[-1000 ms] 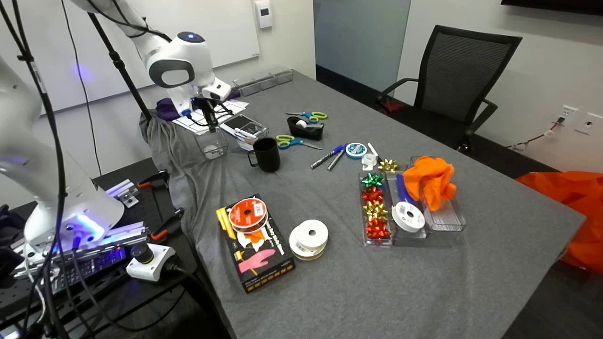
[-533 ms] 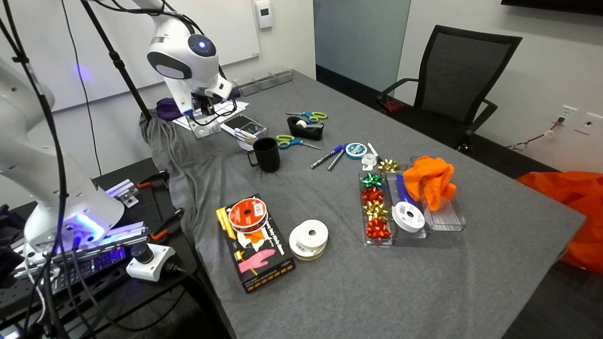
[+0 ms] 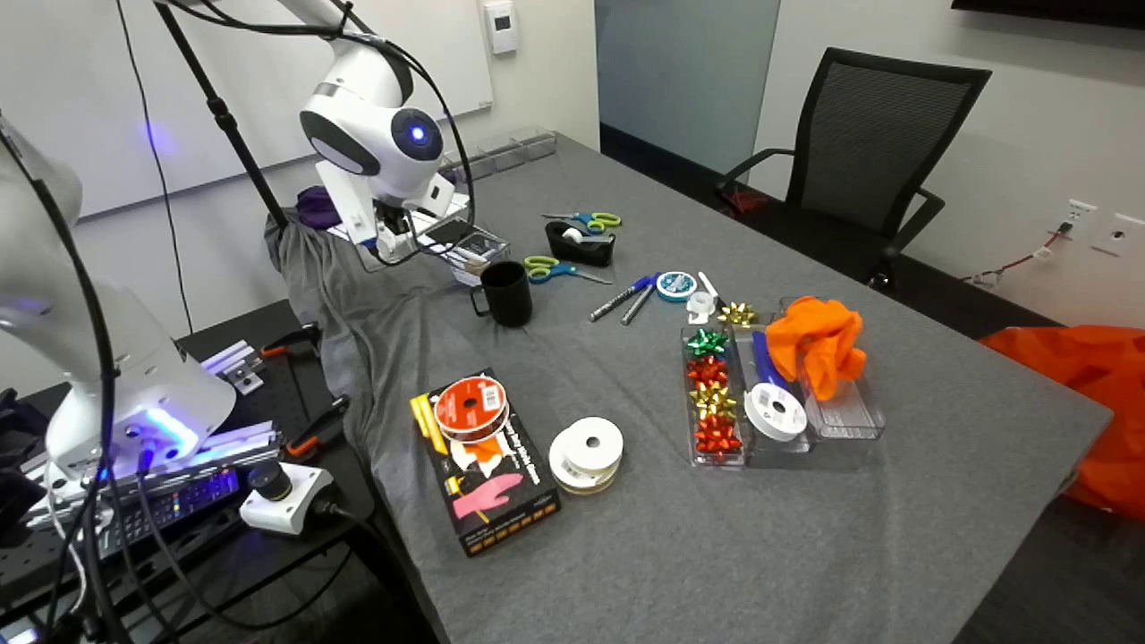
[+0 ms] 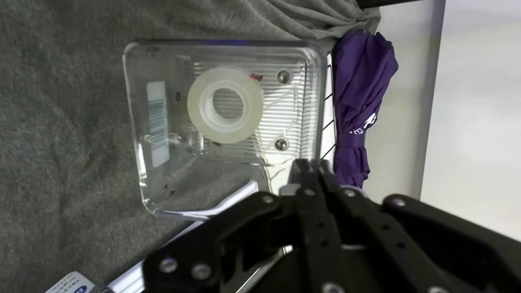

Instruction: Lay the tray on its side

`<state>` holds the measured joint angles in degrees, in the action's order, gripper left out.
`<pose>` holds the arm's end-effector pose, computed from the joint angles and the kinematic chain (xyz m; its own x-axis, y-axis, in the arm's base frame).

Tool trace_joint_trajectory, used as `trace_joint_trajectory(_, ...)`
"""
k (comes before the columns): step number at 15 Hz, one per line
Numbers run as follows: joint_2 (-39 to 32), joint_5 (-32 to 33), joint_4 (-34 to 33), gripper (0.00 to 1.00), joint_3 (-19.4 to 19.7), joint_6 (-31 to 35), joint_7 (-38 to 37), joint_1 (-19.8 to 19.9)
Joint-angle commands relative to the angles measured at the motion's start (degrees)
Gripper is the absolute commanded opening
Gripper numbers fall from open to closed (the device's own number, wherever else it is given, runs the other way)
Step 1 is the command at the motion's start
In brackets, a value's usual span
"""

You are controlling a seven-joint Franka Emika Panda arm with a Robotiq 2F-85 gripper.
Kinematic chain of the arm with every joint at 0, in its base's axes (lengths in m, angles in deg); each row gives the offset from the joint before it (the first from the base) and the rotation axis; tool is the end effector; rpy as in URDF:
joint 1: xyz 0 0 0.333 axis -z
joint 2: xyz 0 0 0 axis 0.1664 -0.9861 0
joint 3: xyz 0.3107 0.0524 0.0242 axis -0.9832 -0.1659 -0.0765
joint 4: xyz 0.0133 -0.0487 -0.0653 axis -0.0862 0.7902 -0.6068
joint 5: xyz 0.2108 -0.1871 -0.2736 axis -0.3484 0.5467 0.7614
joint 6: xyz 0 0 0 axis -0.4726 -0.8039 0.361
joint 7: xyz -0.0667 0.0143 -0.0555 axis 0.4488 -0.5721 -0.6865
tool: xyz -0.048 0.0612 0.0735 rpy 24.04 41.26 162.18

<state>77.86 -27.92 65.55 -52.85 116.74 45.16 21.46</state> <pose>0.4208 0.0642 0.2117 0.9943 0.0810 -0.0695 -0.0009 -0.6453 -0.7639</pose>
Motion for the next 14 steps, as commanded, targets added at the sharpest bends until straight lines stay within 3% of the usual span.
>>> trace_joint_trajectory(1,1.8,0.6,1.2,0.01,7.9,-4.9,3.7,-3.6)
trace_joint_trajectory(7,0.6,3.1,0.7,0.01,14.2,-4.7,6.9,-5.4)
trace_joint_trajectory(14,-3.4,1.1,-0.4,0.01,15.8,0.2,10.6,-6.5)
